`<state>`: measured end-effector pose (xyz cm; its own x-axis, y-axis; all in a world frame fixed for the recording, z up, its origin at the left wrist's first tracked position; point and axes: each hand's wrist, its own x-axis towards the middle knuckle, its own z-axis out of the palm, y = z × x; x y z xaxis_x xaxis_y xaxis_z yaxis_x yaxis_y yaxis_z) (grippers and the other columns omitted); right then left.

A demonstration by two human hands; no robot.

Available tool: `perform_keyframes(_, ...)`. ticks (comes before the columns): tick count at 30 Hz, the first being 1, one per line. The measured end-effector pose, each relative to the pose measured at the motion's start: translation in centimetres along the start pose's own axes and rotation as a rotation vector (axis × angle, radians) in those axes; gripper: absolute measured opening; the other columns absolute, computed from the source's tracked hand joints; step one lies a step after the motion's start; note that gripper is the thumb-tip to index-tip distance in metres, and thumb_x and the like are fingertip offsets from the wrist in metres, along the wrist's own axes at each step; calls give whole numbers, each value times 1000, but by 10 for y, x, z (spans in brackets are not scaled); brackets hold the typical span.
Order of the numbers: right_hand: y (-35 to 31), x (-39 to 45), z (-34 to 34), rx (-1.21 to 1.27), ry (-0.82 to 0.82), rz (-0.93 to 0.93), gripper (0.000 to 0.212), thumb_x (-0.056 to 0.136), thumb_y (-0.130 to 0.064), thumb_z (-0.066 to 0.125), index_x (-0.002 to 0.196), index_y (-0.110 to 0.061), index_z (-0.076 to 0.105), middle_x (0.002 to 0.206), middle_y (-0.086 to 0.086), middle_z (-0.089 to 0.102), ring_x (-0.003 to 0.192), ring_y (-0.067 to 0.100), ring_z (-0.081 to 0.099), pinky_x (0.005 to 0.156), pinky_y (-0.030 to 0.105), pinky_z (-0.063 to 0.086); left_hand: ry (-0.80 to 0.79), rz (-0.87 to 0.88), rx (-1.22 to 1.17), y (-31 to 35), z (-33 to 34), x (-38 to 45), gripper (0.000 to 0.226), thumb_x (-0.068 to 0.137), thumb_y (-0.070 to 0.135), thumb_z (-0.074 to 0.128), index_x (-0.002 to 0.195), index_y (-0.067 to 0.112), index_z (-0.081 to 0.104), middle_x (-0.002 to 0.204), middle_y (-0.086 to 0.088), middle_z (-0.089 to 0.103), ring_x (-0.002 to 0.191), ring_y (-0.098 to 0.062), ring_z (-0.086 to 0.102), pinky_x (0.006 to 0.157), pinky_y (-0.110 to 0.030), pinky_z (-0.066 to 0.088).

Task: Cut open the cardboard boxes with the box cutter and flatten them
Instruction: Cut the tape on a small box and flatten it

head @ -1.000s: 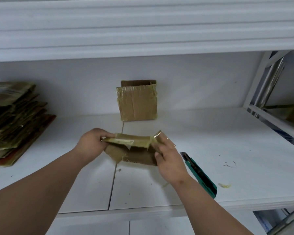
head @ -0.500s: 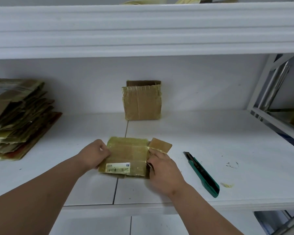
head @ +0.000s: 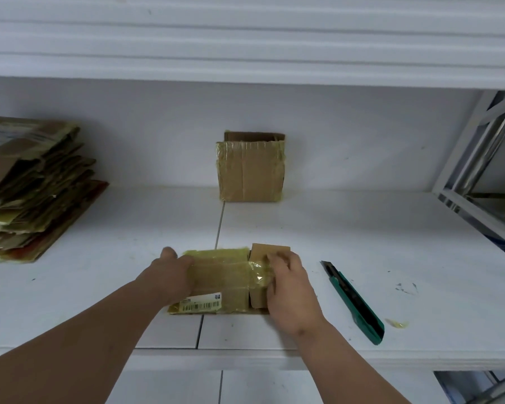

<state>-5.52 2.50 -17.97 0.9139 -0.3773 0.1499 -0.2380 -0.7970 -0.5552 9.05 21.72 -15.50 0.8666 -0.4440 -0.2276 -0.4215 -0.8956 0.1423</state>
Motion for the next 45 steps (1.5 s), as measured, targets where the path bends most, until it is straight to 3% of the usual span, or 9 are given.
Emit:
perform_keyframes(3, 3, 2, 4, -233, -143, -19, 58, 97, -36, 25, 153, -24, 27, 159, -2, 21, 134, 23, 30, 109, 32, 33, 81, 117, 85, 7, 4, 0, 68, 88, 12, 53, 147, 37, 30, 156, -1, 15, 139, -26, 24, 107, -39, 42)
perform_keyframes(6, 2, 4, 9, -384, -229, -20, 81, 79, -47, 3, 154, -26, 27, 159, -5, 23, 133, 24, 28, 106, 34, 30, -17, 261, 137, 18, 12, 4, 63, 93, 13, 49, 148, 36, 30, 155, 2, 23, 138, -24, 28, 109, -41, 40)
perform_keyframes(11, -8, 21, -4, -405, -198, -37, 69, 85, -38, 46, 151, -27, 28, 148, -2, 37, 134, 25, 29, 110, 37, 22, 49, 230, 235, 31, 18, 7, 56, 98, 53, 33, 147, 27, 32, 155, 0, 30, 141, -25, 28, 116, -44, 27)
perform_keyframes(16, -1, 25, 17, -327, -197, -106, 78, 89, -58, 9, 158, -24, 2, 166, -5, -8, 152, 17, -12, 120, 37, -8, -43, 243, 124, 38, 29, 10, 76, 97, 57, 34, 155, 16, 7, 165, -4, -2, 151, -22, -1, 123, -43, 7)
perform_keyframes(18, 9, 23, 29, -396, -284, -95, 89, 82, -72, -9, 158, -24, -7, 165, -6, -13, 150, 15, -18, 121, 40, -10, -68, 245, 203, 38, 35, 12, 70, 99, 59, 24, 156, 26, 1, 164, -2, -10, 151, -22, -6, 122, -44, 3)
perform_keyframes(22, 2, 34, 23, -434, -336, -41, 77, 95, -63, 17, 159, -23, 2, 166, -6, -3, 152, 16, -10, 122, 45, -8, -37, 266, 299, 39, 32, 18, 65, 95, 65, 8, 154, 40, 3, 164, 1, -12, 150, -25, -4, 120, -49, 7)
perform_keyframes(28, 0, 34, 33, -464, -365, -116, 91, 73, -62, -9, 157, -31, 0, 165, -6, -13, 150, 17, -18, 120, 46, -13, -13, 334, 241, 38, 49, 22, 119, 50, 77, -39, 155, 31, -7, 162, 0, -20, 149, -21, -17, 119, -50, -4)
perform_keyframes(34, 0, 47, 20, -407, -344, -66, 75, 96, -61, 26, 158, -26, 3, 166, -7, -3, 152, 13, -6, 123, 43, -2, 23, 348, 218, 30, 50, 26, 132, 40, 76, -48, 155, 25, -11, 163, 5, -16, 150, -15, -14, 121, -44, -3)
perform_keyframes(45, 4, 40, 23, -459, -418, 63, 78, 97, -66, 16, 157, -24, -11, 162, -5, -24, 147, 16, -27, 120, 49, -14, -21, 342, 185, 18, 41, 25, 108, 58, 65, -19, 155, 18, -14, 161, 4, -22, 148, -18, -20, 120, -40, -8)
